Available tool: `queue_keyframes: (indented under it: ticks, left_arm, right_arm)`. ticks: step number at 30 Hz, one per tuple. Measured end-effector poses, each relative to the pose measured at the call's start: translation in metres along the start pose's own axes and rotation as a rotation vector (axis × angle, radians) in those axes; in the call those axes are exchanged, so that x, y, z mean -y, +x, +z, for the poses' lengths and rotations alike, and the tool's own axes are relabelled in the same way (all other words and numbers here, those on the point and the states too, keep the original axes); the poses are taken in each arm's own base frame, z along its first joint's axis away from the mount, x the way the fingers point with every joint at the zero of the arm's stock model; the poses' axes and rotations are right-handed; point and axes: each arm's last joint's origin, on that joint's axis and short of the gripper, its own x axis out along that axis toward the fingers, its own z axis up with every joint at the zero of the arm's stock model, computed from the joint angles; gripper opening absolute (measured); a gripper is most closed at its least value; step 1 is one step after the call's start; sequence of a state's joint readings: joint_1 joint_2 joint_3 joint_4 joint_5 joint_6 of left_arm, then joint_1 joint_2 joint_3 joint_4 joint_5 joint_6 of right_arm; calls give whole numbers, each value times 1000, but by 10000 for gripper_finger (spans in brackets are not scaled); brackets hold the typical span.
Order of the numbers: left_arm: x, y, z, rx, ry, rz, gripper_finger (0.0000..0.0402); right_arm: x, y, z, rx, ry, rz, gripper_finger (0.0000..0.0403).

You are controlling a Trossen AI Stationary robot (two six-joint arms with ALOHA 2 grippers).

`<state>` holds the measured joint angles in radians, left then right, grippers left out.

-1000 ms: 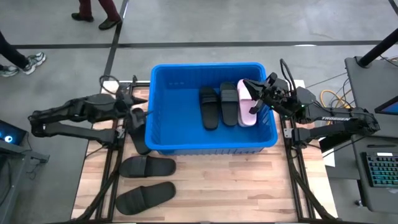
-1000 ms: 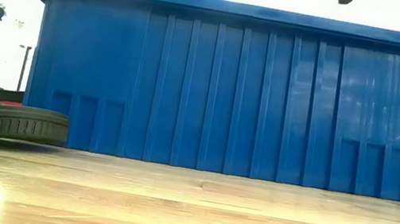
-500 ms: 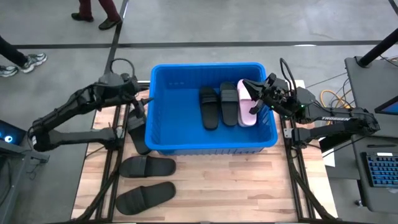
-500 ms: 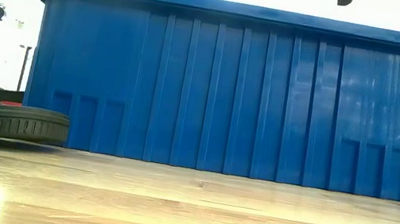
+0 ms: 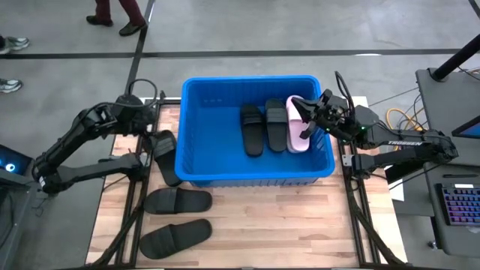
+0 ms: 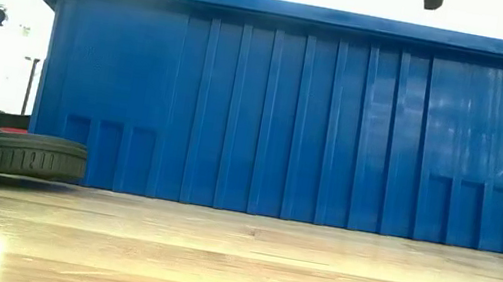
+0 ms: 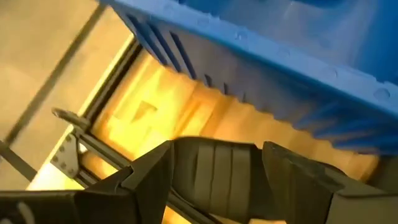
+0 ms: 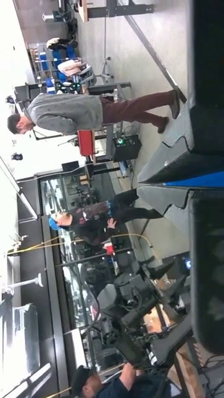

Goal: Pick and place slides into bin
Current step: Stack the black slide on top of the black slide on the blue bin

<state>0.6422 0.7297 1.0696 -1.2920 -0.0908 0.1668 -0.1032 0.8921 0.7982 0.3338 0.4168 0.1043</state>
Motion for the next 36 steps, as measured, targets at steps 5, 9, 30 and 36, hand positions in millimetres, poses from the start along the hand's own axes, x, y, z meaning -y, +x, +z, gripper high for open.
queue_keyframes:
  ticks: [5,9,30,36]
  left_arm:
    - [4,16,-11,-125,-41,-50,230]
    - [9,36,-26,-228,-71,-66,230]
    - [20,87,-23,-473,-37,-220,230]
    - [19,101,-18,-544,11,-166,230]
  right_arm:
    - [0,0,-2,-16,-7,-5,9]
    - [0,0,-3,-33,-15,-7,9]
    - [1,0,-4,-42,-21,-8,9]
    - [1,0,-4,-42,-27,-8,9]
